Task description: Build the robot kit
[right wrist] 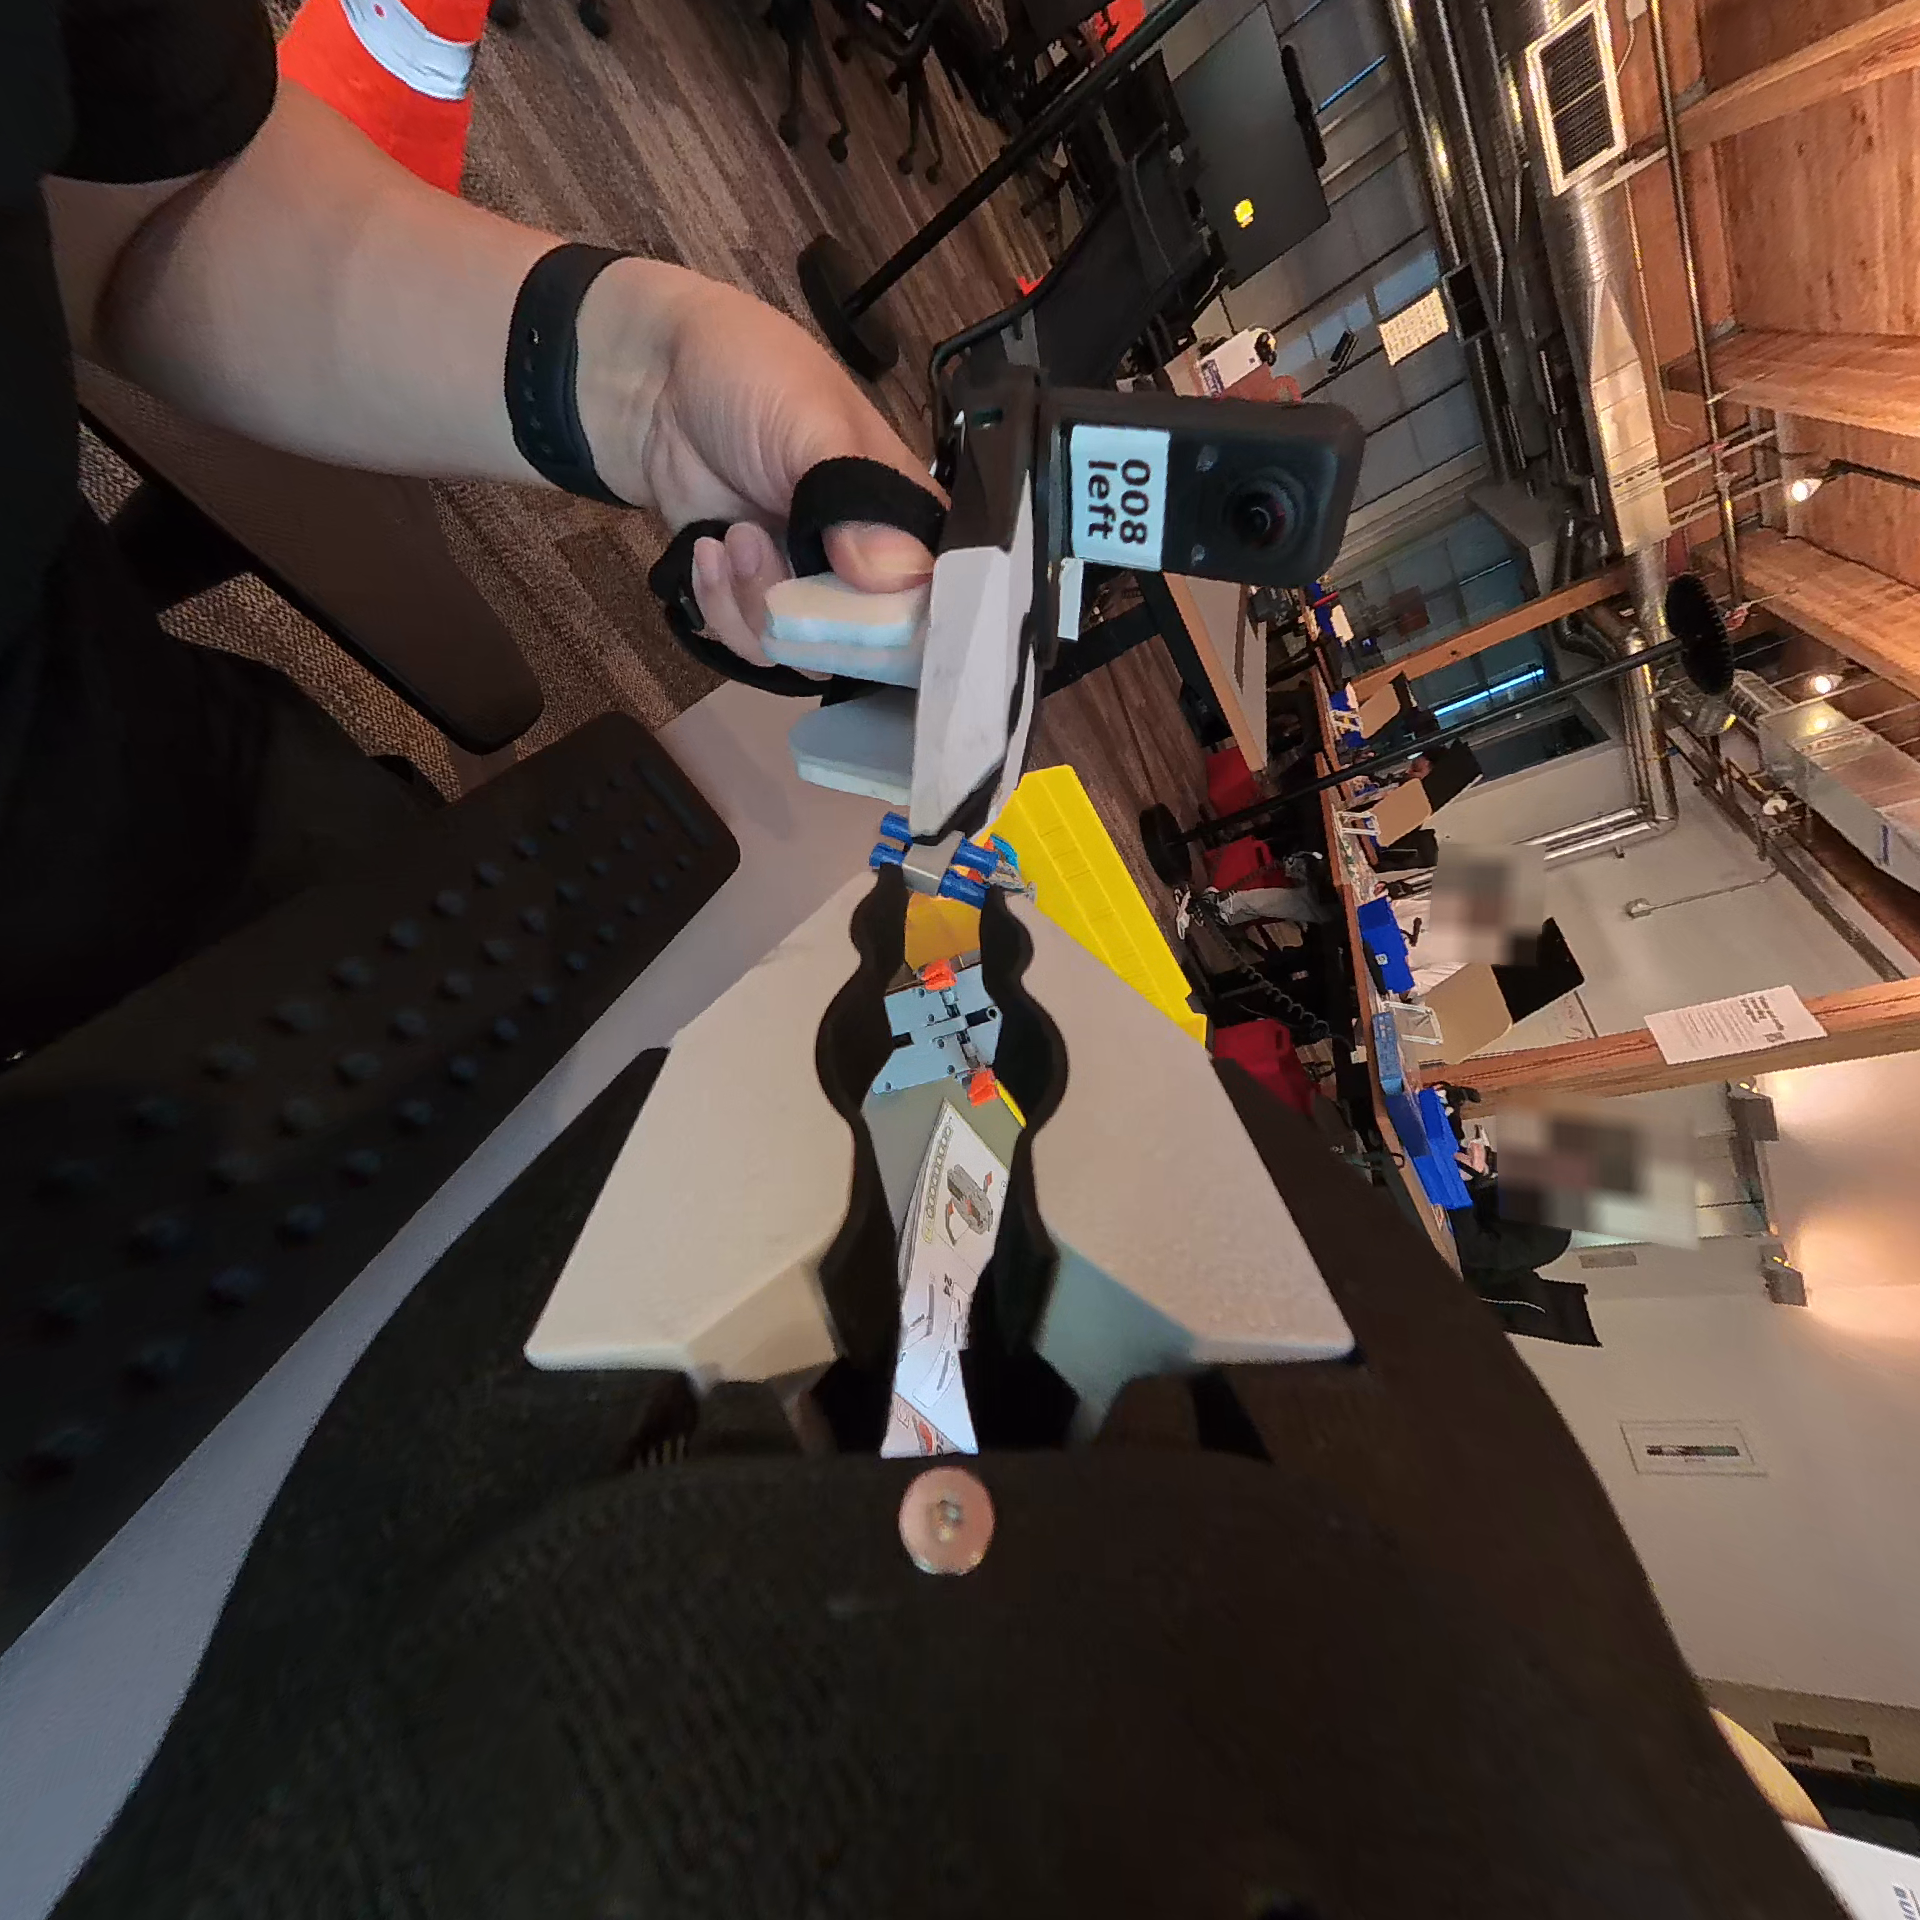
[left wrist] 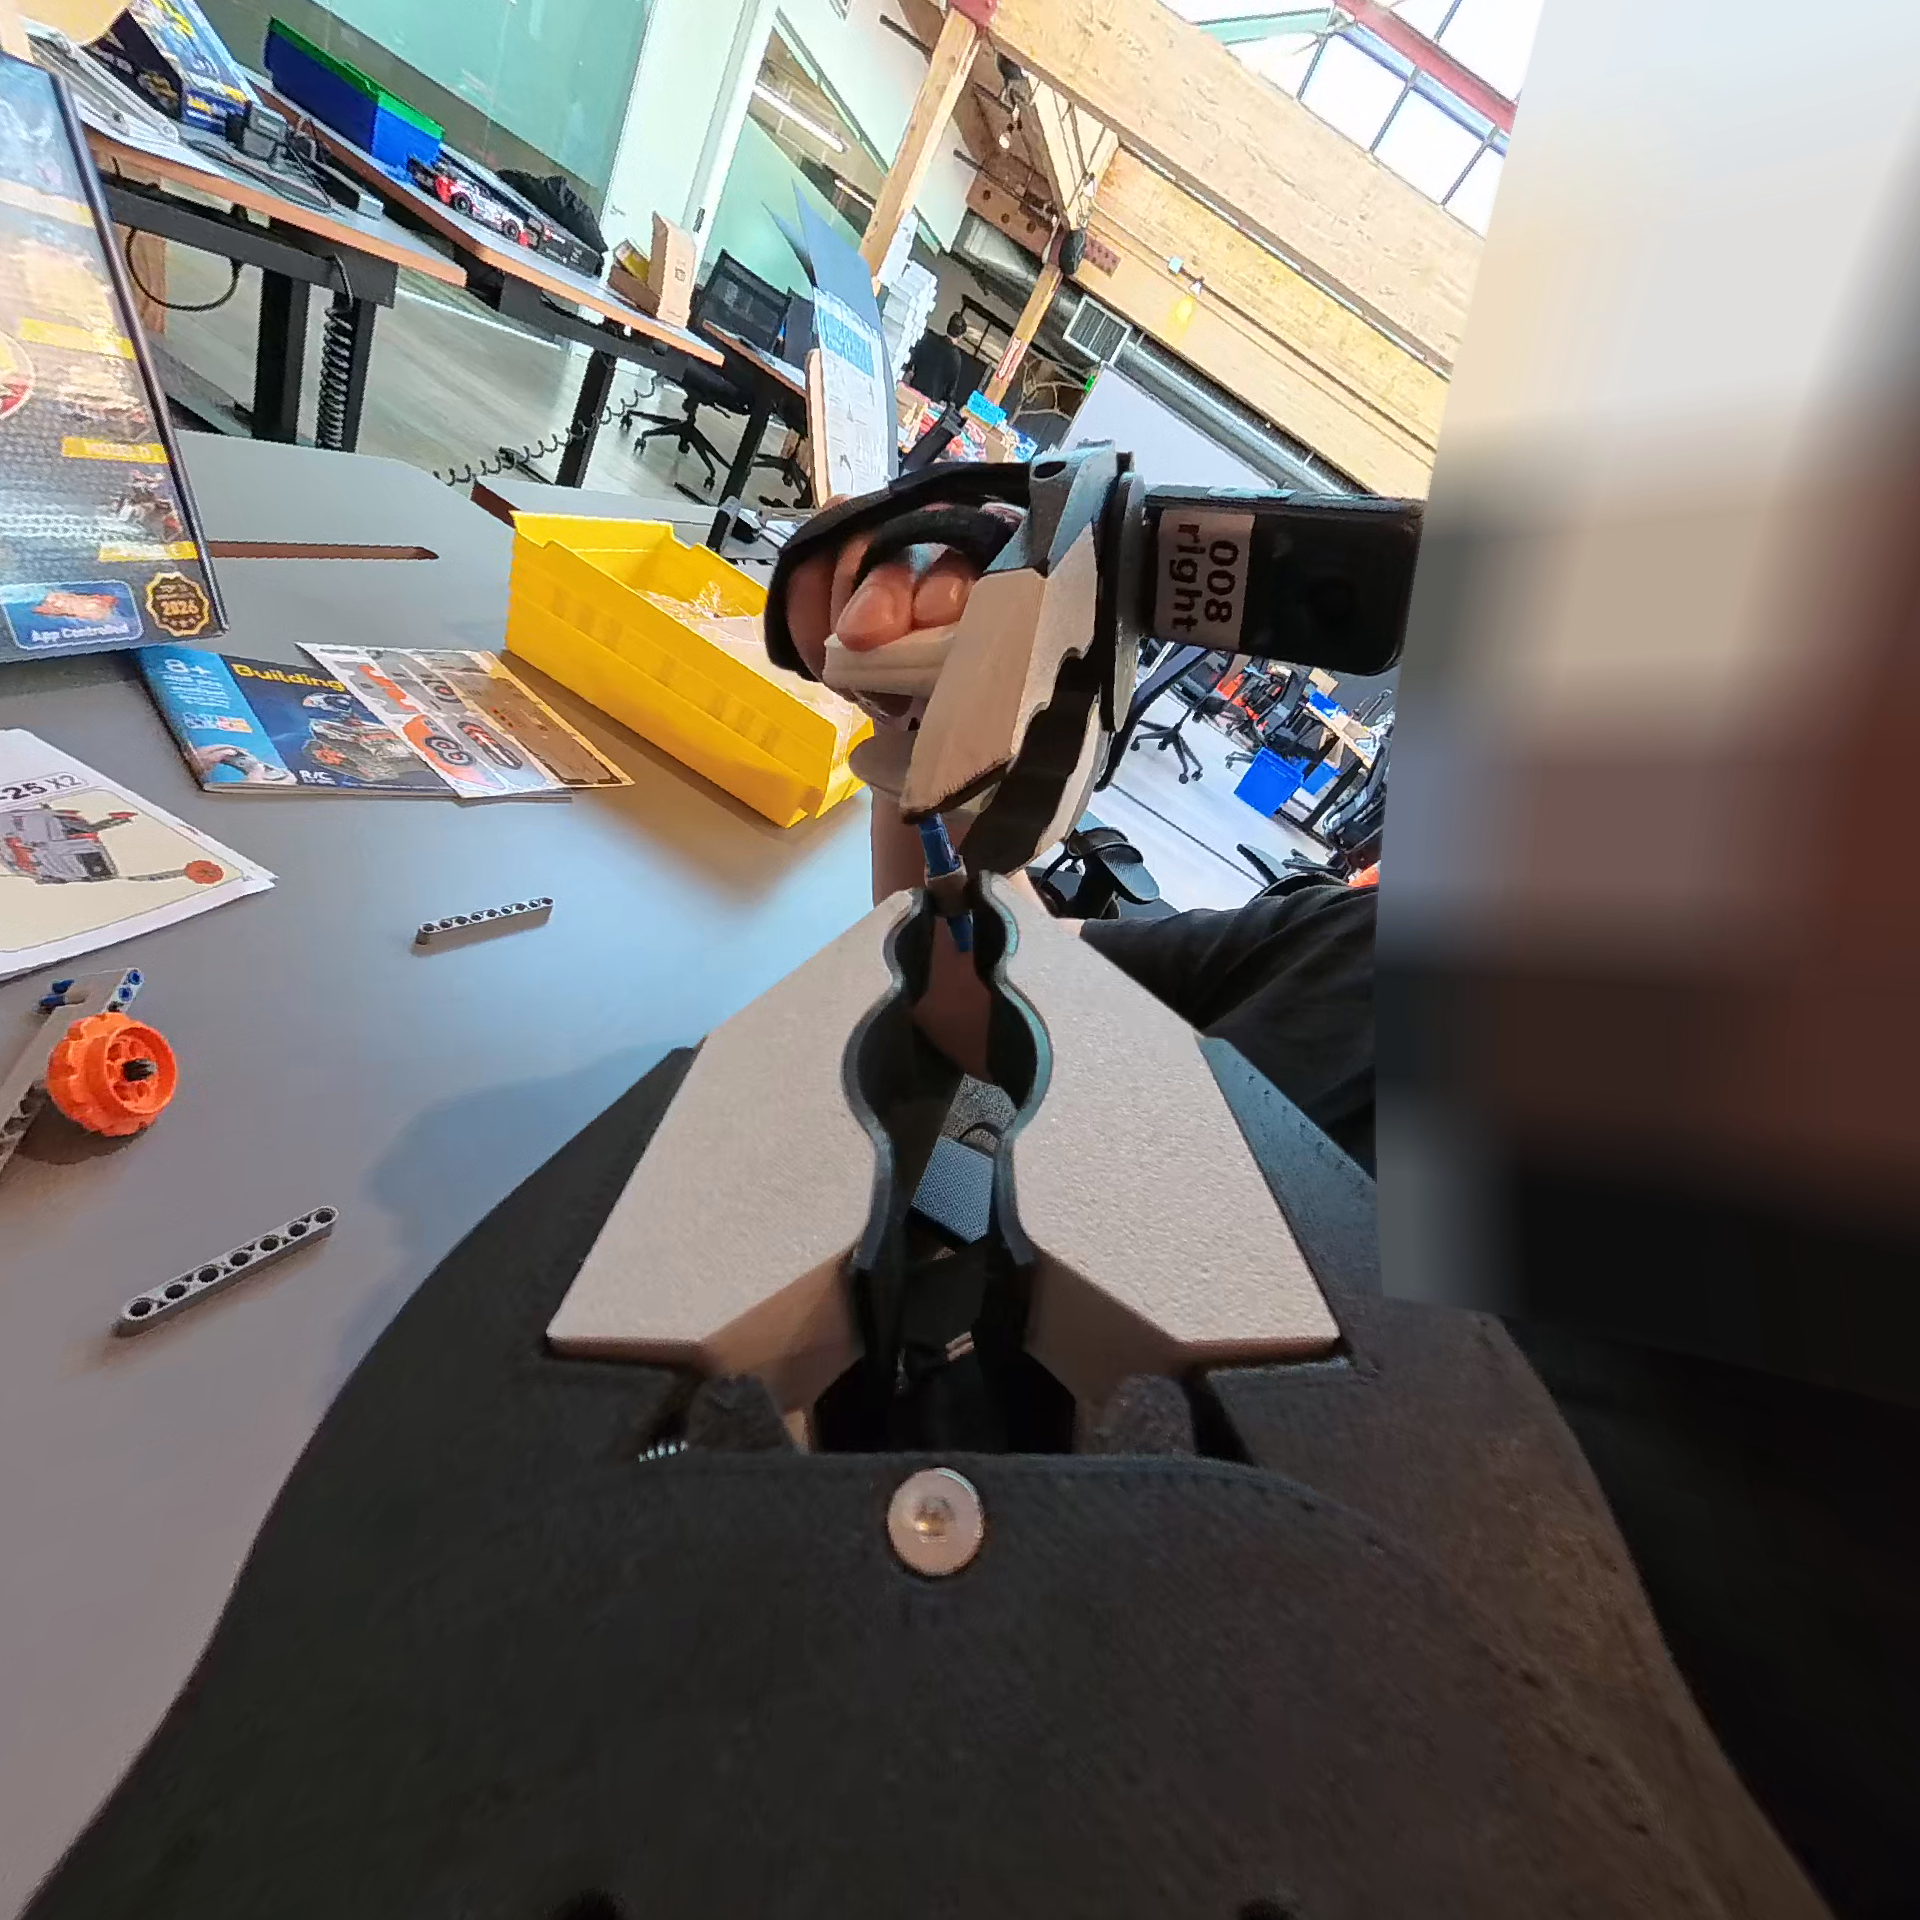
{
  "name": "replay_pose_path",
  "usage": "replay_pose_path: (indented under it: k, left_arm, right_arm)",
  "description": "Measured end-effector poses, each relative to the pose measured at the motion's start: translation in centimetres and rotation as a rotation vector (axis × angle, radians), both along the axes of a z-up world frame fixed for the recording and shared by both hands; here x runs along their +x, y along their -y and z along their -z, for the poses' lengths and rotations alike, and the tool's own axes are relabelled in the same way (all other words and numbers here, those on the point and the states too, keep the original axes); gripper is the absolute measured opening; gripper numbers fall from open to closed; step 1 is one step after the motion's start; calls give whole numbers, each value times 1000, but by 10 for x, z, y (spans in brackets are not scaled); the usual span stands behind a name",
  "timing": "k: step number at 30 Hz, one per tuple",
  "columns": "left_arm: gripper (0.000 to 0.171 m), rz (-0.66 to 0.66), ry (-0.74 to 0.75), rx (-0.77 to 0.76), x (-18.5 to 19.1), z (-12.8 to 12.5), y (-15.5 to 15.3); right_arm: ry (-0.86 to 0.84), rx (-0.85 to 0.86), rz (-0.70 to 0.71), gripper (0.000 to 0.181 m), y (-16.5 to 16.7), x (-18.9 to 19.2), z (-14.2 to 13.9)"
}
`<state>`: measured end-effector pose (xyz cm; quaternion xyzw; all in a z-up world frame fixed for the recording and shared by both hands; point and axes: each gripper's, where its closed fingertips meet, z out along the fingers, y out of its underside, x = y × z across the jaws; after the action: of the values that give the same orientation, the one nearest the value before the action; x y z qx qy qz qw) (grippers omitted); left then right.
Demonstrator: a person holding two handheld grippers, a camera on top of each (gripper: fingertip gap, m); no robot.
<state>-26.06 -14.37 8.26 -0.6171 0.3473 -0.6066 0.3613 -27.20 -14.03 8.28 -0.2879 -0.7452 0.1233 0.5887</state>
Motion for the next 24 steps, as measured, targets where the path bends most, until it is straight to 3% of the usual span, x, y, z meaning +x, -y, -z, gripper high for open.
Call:
replay_pose_path:
  k: [3, 4, 5, 6, 8, 9, 14, 17, 24]
  left_arm:
    - [6, 0, 19, -1, 0, -2, -1]
    - [2, -13, 53, 3, -1, -7, -4]
    - [3, 9, 75, -2, 2, -11, -2]
    - [3, 19, 74, -5, 5, -13, -1]
    - [4, -21, -14, 28, -2, -7, -11]
    - [4, -50, -23, 35, -9, -7, -17]
    - [5, -90, 45, -26, -19, 1, -38]
    - [5, -102, 103, -34, -19, 0, -42]
    - [5, -101, 134, -28, -17, -2, -37]
  right_arm:
    - [15, 9, 2, 12, -1, 0, 2]
    - [31, -11, -62, 0, 10, -2, 6]
    - [40, -31, -124, 0, 23, -10, 11]
    - [108, -1, -85, 0, 21, -19, 25]
    - [233, 96, 139, 0, -13, -17, 45]
    - [229, 99, 203, 0, -25, -11, 42]
    - [60, -83, 213, 0, -48, 11, 15]
    - [-41, -187, 118, 20, -39, 11, 0]
    - [-157, -229, -20, 27, -26, 8, -16]
